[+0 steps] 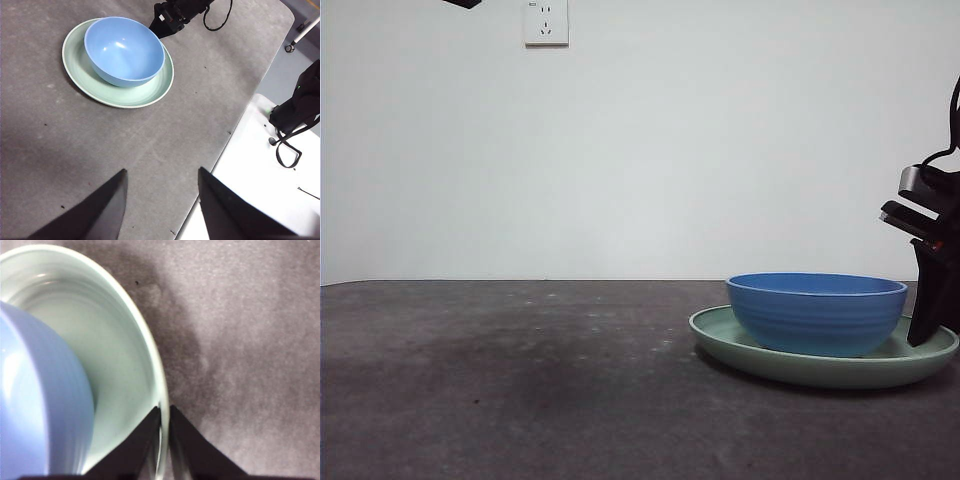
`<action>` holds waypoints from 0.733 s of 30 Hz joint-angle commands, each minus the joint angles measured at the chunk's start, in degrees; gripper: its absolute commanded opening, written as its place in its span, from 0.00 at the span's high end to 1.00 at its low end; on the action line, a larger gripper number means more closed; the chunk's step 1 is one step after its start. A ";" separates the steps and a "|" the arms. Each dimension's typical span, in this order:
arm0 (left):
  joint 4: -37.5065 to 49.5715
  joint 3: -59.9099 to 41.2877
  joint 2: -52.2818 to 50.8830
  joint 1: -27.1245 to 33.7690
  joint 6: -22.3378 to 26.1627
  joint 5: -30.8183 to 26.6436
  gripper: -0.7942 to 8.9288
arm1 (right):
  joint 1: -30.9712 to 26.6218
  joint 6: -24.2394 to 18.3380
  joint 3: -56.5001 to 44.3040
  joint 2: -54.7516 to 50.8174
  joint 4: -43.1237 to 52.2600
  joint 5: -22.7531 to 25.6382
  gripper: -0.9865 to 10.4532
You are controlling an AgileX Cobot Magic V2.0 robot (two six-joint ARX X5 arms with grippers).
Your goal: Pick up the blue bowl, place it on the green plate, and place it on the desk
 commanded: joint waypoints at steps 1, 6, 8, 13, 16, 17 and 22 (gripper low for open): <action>0.59 0.37 0.37 -0.33 0.66 0.35 0.69 | -0.02 0.50 0.31 0.66 0.13 -1.60 0.91; 0.59 0.39 0.37 -0.33 0.66 0.33 0.69 | -0.02 1.68 0.31 -1.20 0.28 -3.89 0.91; 0.59 0.37 0.37 -0.33 0.66 0.33 0.69 | -0.02 2.38 0.31 -2.71 0.31 -4.28 0.91; 0.61 0.37 0.37 -0.33 0.68 0.33 0.69 | -0.07 4.24 0.33 -6.38 0.35 -6.60 0.91; 0.63 0.37 0.37 -0.33 0.68 0.33 0.69 | -0.07 5.77 0.33 -7.96 0.70 -7.93 0.91; 0.63 0.39 0.37 -0.33 0.66 0.33 0.69 | -0.07 6.25 0.35 -8.48 0.85 -8.66 0.91; 0.63 0.37 0.37 -0.33 0.66 0.33 0.69 | 1.09 9.81 0.72 -10.36 2.75 -10.64 0.91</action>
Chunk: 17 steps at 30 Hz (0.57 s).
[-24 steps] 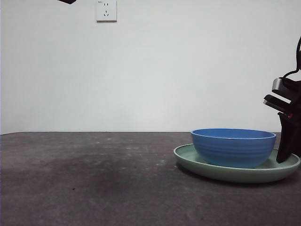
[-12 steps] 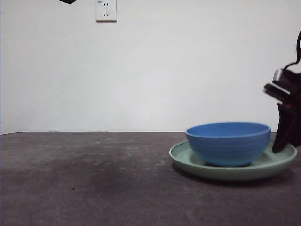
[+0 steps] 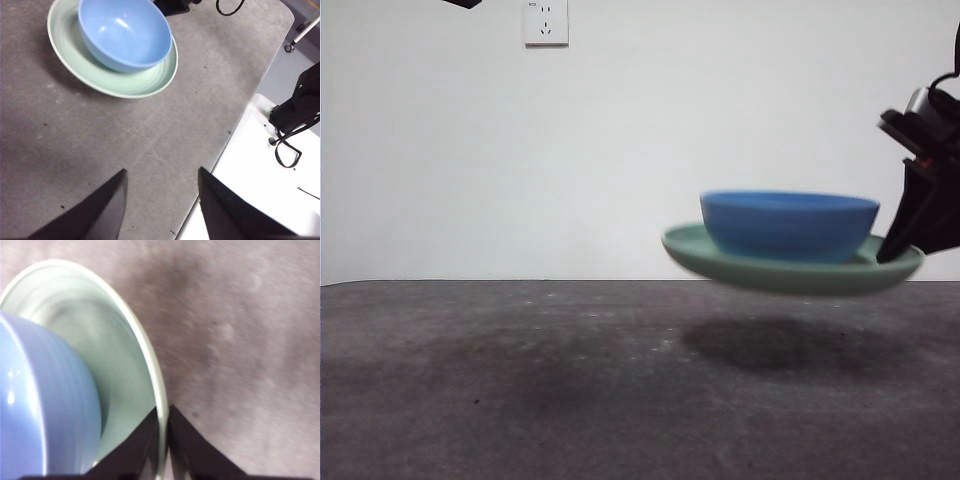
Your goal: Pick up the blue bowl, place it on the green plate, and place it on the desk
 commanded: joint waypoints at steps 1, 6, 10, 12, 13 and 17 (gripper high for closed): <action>0.63 0.37 0.37 -0.33 0.68 0.35 0.69 | 1.38 4.09 0.81 -0.55 2.47 -1.14 0.91; 0.61 0.37 0.37 -0.33 0.68 0.35 0.69 | 5.35 7.28 1.90 -0.57 4.98 -0.28 0.91; 0.61 0.39 0.37 -0.33 0.68 0.35 0.69 | 9.60 9.73 3.23 -0.35 7.26 2.75 0.91; 0.61 0.37 0.37 -0.33 0.68 0.35 0.69 | 11.28 10.19 4.09 0.09 7.58 3.91 0.91; 0.61 0.37 0.37 -0.33 0.68 0.35 0.69 | 12.24 10.51 4.76 0.44 7.58 4.09 0.91; 0.61 0.37 0.37 -0.33 0.68 0.35 0.69 | 14.86 11.63 6.86 2.69 8.09 5.49 0.91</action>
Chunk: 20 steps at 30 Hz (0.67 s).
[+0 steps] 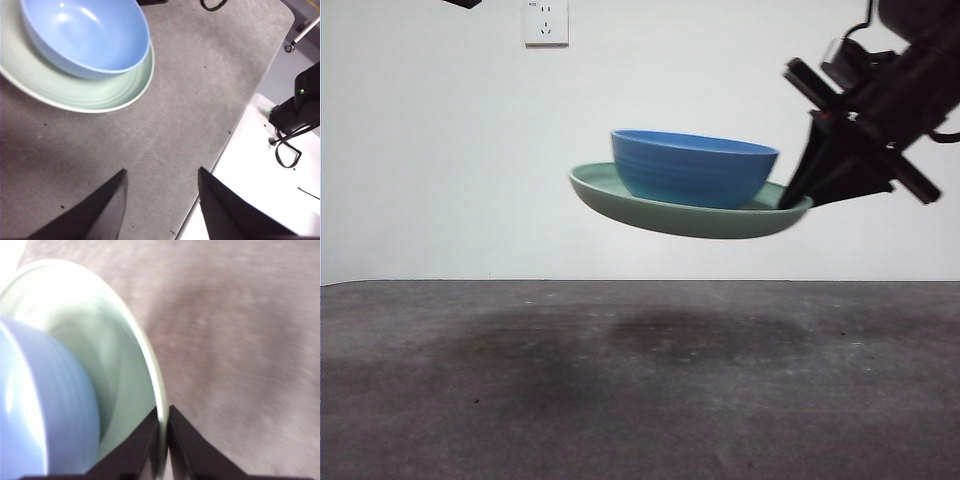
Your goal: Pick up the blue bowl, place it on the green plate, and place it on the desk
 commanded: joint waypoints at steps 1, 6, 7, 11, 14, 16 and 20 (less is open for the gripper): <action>0.61 0.37 0.37 -0.33 0.68 0.33 0.69 | 1.79 2.08 2.38 2.80 0.66 1.31 0.91; 0.61 0.37 0.37 -0.33 0.68 0.33 0.69 | 4.22 2.97 4.57 6.80 1.44 2.40 0.91; 0.61 0.37 0.37 -0.33 0.68 0.33 0.69 | 4.61 3.17 4.79 7.72 2.05 2.56 0.91; 0.59 0.37 0.37 -0.33 0.68 0.33 0.69 | 5.70 3.93 5.86 11.67 2.73 2.67 0.91; 0.52 0.39 0.37 -0.33 0.68 0.33 0.69 | 6.16 4.22 6.27 14.82 3.34 2.69 0.91; 0.48 0.37 0.37 -0.33 0.66 0.33 0.69 | 6.43 4.61 6.27 16.76 4.48 2.69 0.91; 0.42 0.37 0.37 -0.33 0.66 0.33 0.69 | 6.73 4.98 6.27 19.80 5.51 2.71 0.91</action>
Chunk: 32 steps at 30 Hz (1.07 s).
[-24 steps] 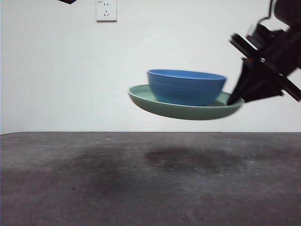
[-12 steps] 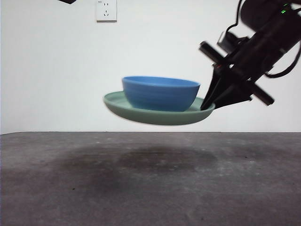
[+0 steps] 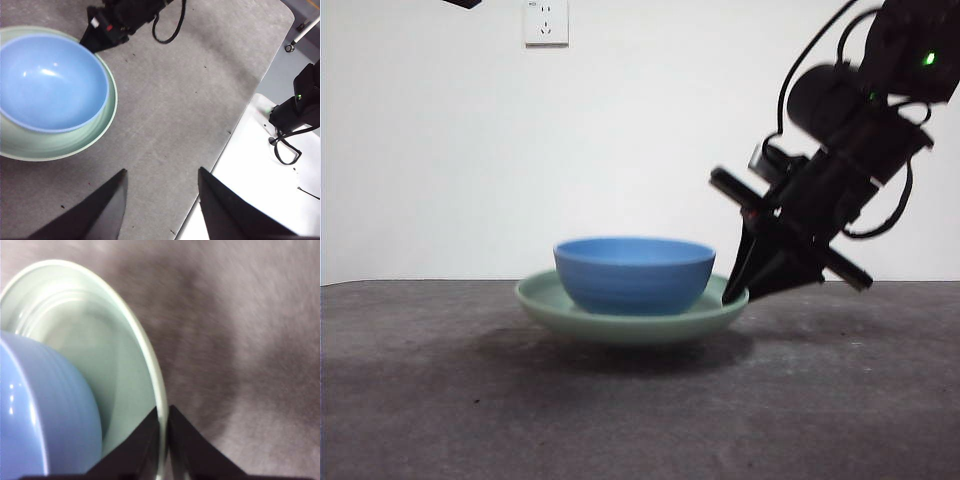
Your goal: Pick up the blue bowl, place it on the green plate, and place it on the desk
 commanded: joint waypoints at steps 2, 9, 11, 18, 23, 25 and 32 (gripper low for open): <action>0.39 0.37 0.37 -0.33 0.66 0.35 0.69 | 0.46 1.16 1.25 2.49 1.18 -0.63 0.91; 0.37 0.39 0.37 -0.33 0.63 0.35 0.69 | 0.48 0.72 1.22 3.69 0.94 -0.37 0.91; 0.26 0.37 0.37 -0.33 0.57 0.35 0.69 | 0.50 0.72 1.25 3.69 0.90 -0.42 0.91; 0.22 0.37 0.37 -0.33 0.50 0.35 0.69 | 0.50 0.72 1.25 3.63 -0.15 -0.42 0.76; 0.17 0.37 0.37 -0.33 0.48 0.35 0.69 | 0.48 0.66 1.25 2.82 -1.40 0.70 0.76; 0.17 0.37 0.37 -0.33 0.48 0.35 0.69 | 0.44 0.20 1.25 1.62 -2.12 1.79 0.76; 0.22 0.39 0.37 -0.33 0.50 0.35 0.69 | 0.00 -4.96 1.25 -7.54 -8.57 7.65 0.74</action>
